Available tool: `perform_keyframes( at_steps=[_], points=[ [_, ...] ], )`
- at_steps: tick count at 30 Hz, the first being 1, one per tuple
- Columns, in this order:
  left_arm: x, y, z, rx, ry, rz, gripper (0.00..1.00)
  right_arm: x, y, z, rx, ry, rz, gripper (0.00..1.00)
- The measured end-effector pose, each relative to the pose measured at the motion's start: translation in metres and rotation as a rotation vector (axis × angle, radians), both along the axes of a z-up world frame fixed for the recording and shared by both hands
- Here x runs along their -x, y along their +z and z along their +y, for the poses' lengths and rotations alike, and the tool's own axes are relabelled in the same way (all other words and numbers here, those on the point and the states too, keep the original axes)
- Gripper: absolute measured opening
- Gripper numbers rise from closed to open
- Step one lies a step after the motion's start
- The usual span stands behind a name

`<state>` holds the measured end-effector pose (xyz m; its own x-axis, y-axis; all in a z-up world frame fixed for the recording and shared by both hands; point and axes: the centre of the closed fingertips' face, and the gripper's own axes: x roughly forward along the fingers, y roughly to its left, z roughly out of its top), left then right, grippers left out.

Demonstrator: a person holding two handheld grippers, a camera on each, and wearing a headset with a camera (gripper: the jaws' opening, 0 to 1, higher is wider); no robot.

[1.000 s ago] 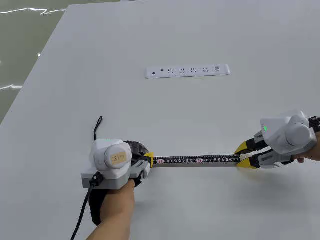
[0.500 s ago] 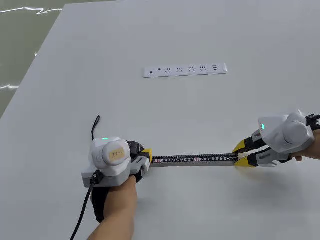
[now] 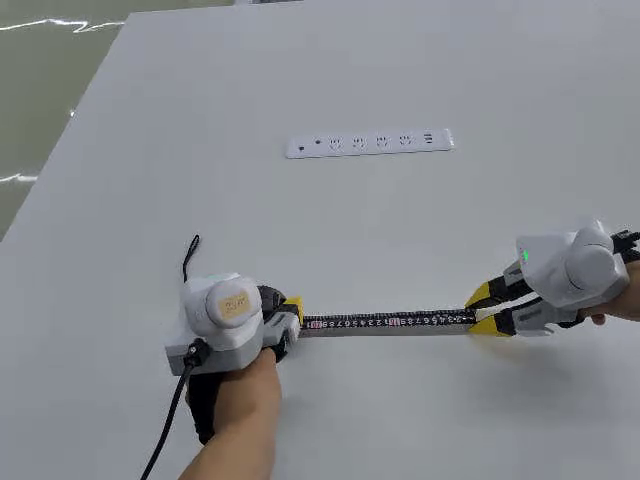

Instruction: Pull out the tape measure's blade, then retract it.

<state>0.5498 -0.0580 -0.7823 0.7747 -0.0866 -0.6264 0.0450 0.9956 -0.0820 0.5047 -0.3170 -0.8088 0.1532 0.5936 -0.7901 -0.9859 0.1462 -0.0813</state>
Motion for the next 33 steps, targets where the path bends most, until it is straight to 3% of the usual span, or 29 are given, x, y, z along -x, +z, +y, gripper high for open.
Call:
perform_keyframes(
  at_steps=[6, 24, 33],
  points=[
    [0.0006, -0.001, 0.0006, -0.019, 0.001, 0.02, 0.62, 0.0021, 0.0034, 0.0011, -0.006, -0.003, 0.002, 0.14],
    [0.0007, -0.0021, 0.001, -0.061, -0.003, 0.03, 0.61, 0.003, 0.0087, 0.0037, -0.013, -0.006, -0.005, 0.14],
    [0.001, -0.0024, 0.0013, -0.058, -0.001, 0.036, 0.61, 0.0019, 0.0104, 0.0041, -0.01, -0.004, -0.011, 0.14]
  ],
)
